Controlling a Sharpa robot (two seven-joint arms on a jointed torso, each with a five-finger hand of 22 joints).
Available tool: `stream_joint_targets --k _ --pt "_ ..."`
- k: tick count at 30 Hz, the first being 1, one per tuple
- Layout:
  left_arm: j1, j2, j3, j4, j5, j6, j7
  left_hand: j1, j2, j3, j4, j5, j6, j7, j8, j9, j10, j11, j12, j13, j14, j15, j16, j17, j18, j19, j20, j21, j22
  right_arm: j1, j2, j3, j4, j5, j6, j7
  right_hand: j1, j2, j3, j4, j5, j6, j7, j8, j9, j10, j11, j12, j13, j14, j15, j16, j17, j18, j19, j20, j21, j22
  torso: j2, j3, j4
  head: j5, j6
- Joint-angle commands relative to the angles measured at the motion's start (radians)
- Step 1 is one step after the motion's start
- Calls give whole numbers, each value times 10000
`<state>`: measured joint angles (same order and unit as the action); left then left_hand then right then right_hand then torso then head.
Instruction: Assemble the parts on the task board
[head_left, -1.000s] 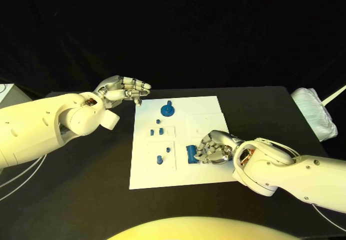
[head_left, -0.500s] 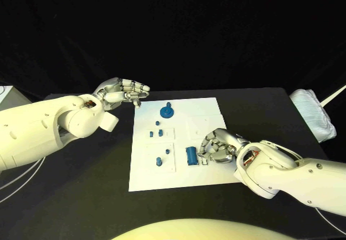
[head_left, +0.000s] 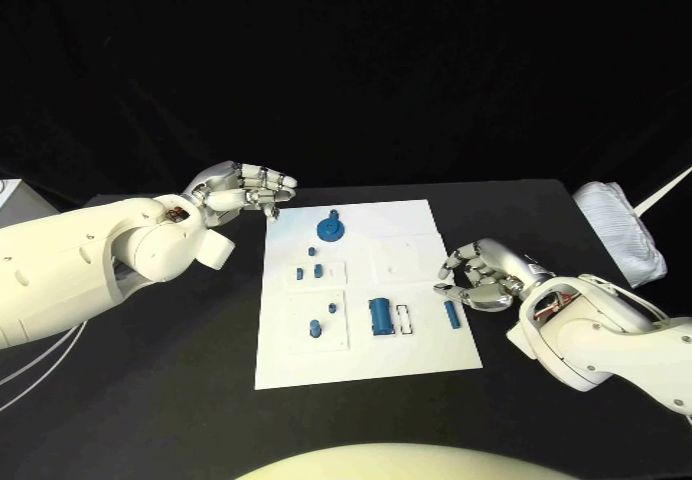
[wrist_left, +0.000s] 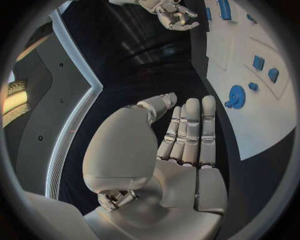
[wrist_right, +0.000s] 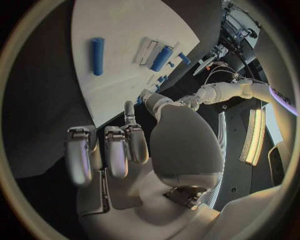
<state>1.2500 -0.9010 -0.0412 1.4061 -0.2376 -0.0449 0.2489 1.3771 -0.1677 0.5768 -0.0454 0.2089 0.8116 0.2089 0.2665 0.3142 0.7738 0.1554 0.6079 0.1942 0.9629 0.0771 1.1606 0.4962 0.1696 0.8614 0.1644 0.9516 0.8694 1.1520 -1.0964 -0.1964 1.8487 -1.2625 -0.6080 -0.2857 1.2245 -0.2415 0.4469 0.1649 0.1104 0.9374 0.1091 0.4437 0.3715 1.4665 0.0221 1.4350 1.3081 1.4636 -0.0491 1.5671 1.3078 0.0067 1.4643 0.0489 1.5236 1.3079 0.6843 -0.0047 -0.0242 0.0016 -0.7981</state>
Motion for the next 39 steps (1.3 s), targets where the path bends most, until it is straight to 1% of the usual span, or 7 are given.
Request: stream_joint_targets --k 1,9,19,23,28,34,39 --pt "1 -20 2 46 4 139 55 -94 36 31 51 66 -61 66 45 -13 -87 -3 63 9 -50 14 41 -12 153 -3 73 -48 -14 -6 -272 -7 17 -1381 417 -798 -155 -3 -107 35 -65 -33 -15 -58 -10 222 63 -11 1840 1068 74 27 2613 20 958 78 10 2508 6 15 6 -32 12" --pt "0 -67 -3 72 0 123 51 -94 36 31 51 66 -61 66 45 -13 -87 -3 63 9 -50 14 41 -12 153 -3 73 -48 -14 -186 -655 -34 161 -1887 1274 -1362 -222 -36 -896 381 -47 41 -33 -133 -38 253 56 42 1868 1070 77 34 2624 13 969 123 53 2521 14 26 8 -10 -7" --pt "-3 -75 -6 85 -15 165 31 -94 36 31 51 66 -61 66 45 -13 -87 -3 63 9 -50 14 41 -12 153 -3 73 -48 -14 -416 -475 -51 -6 -1977 1671 -1636 -89 96 -1425 709 57 242 -105 -83 -15 324 -2 149 1927 1072 32 37 2630 -8 996 94 163 2550 14 17 24 -57 -21" --pt "-7 -73 -6 71 -28 235 6 -96 35 34 56 65 -66 65 56 -14 -87 -4 82 10 -52 15 48 -13 153 0 74 -54 -18 -560 -312 -55 -122 -1985 1720 -1687 -84 186 -1674 963 71 295 -131 -69 -6 340 -26 169 1938 1072 9 37 2630 -8 997 72 165 2551 11 21 11 52 -38" --pt "-12 -81 -6 67 -42 276 -13 -96 35 34 56 65 -66 65 56 -14 -87 -4 82 10 -52 15 48 -13 153 0 74 -54 -18 -714 -131 -56 -186 -1990 1642 -1713 -29 232 -1745 1049 124 354 -155 -35 9 350 -45 183 1945 1072 -4 37 2630 -11 1001 61 182 2555 22 25 24 32 -68" --pt "-15 -94 -6 64 -47 289 -19 -96 35 34 56 65 -66 65 56 -14 -87 -4 82 10 -52 15 48 -13 153 0 74 -54 -18 -780 24 -55 -261 -2008 1688 -1766 379 349 -1692 1008 170 462 -225 51 48 365 -109 201 1956 1072 -57 37 2630 -15 1007 20 204 2561 8 11 21 16 -86" --pt "-16 -96 -7 63 -49 297 -22 -96 35 34 56 65 -66 65 56 -14 -87 -4 82 10 -52 15 48 -13 153 0 74 -54 -18 -810 150 -55 -351 -2180 1874 -1838 1396 620 -930 463 178 484 -285 73 49 352 -175 185 1950 1072 -126 37 2630 -13 1004 -54 191 2558 7 13 6 13 -102"
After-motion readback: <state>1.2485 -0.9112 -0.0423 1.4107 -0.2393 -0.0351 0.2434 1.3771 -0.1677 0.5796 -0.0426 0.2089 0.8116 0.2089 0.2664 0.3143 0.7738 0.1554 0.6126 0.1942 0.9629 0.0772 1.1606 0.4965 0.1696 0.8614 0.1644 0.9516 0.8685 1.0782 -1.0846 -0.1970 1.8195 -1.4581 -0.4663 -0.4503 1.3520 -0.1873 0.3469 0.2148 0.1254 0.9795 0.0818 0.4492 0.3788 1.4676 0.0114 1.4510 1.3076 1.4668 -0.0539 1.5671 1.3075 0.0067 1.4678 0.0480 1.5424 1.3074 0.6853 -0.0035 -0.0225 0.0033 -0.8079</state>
